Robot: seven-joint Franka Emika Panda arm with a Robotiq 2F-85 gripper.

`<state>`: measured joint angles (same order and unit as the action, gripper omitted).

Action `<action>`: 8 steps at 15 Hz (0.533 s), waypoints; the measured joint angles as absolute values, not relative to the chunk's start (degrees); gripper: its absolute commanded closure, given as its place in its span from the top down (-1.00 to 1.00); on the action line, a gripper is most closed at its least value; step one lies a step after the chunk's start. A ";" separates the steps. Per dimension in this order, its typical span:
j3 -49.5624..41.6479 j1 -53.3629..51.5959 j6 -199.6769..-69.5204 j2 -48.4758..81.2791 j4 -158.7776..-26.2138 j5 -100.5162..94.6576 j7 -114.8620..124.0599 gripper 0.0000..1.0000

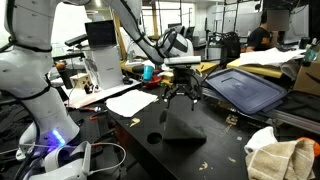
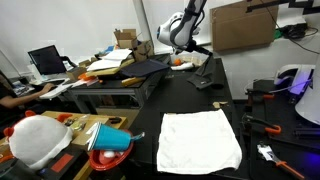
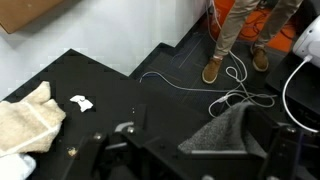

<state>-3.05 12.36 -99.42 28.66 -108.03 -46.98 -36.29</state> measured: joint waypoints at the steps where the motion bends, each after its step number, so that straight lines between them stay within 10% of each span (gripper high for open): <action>1: -3.26 12.68 -99.41 27.91 -108.88 -46.99 -37.21 1.00; 8: -6.82 13.31 -102.71 27.10 -109.90 -47.04 -21.35 1.00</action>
